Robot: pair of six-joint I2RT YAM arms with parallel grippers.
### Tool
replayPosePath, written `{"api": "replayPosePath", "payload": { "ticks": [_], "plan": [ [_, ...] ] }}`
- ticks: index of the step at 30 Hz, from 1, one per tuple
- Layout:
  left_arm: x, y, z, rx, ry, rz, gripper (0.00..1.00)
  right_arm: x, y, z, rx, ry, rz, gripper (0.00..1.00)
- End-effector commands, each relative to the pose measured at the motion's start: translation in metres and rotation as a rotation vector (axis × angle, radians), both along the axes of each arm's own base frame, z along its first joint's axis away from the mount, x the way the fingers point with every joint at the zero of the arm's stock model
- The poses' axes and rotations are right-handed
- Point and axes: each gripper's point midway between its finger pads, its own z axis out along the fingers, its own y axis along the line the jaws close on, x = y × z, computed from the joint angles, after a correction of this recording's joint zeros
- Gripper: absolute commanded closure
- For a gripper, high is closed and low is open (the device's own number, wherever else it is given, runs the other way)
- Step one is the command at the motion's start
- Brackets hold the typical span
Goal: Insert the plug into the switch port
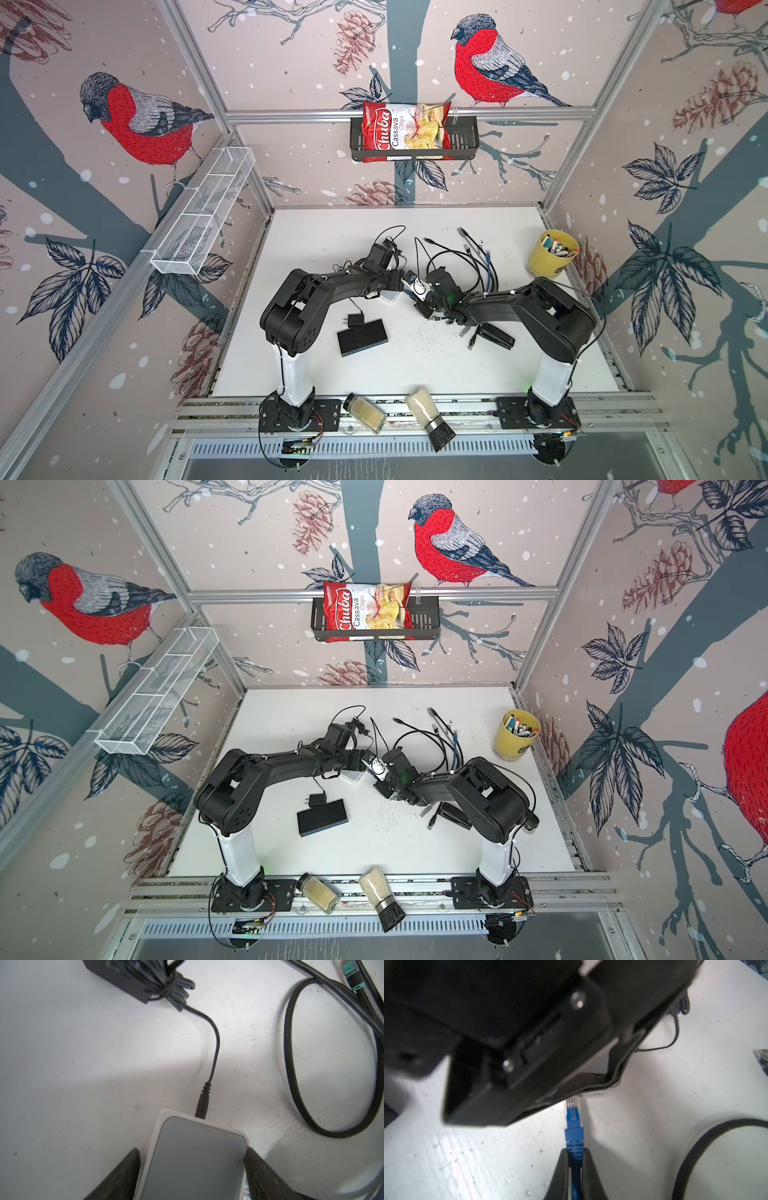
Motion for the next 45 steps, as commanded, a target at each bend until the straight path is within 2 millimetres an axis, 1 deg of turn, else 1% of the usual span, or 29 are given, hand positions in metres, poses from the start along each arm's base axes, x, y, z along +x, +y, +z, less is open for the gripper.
{"api": "replayPosePath", "payload": {
  "ticks": [1, 5, 10, 20, 25, 33, 36, 40, 45],
  "plan": [
    [-0.006, -0.007, -0.003, -0.04, 0.03, -0.031, 0.23, 0.007, 0.012, 0.013, 0.069, -0.036, -0.005, 1.0],
    [-0.01, -0.013, -0.006, -0.054, 0.046, -0.062, 0.23, 0.013, 0.009, 0.012, 0.075, -0.062, -0.048, 1.0],
    [-0.01, -0.011, -0.011, -0.043, 0.055, -0.061, 0.24, 0.018, 0.003, 0.014, 0.065, -0.086, -0.084, 1.0],
    [-0.009, -0.01, -0.01, -0.037, 0.05, -0.064, 0.25, 0.027, -0.006, 0.015, 0.031, -0.112, -0.119, 1.0],
    [-0.009, -0.01, -0.008, -0.042, 0.049, -0.072, 0.25, 0.027, -0.002, 0.012, 0.012, -0.114, -0.091, 1.0],
    [-0.011, -0.015, -0.007, -0.062, 0.051, -0.093, 0.25, 0.013, 0.013, 0.011, 0.023, -0.105, 0.014, 1.0],
    [-0.012, -0.016, -0.007, -0.064, 0.052, -0.104, 0.26, 0.01, 0.018, 0.015, 0.038, -0.115, 0.034, 1.0],
    [-0.015, -0.017, -0.007, -0.072, 0.057, -0.116, 0.26, 0.014, 0.019, 0.019, 0.049, -0.134, 0.017, 1.0],
    [-0.023, -0.026, -0.007, -0.119, 0.073, -0.175, 0.28, 0.02, 0.021, 0.027, 0.076, -0.181, 0.002, 1.0]
  ]
}}
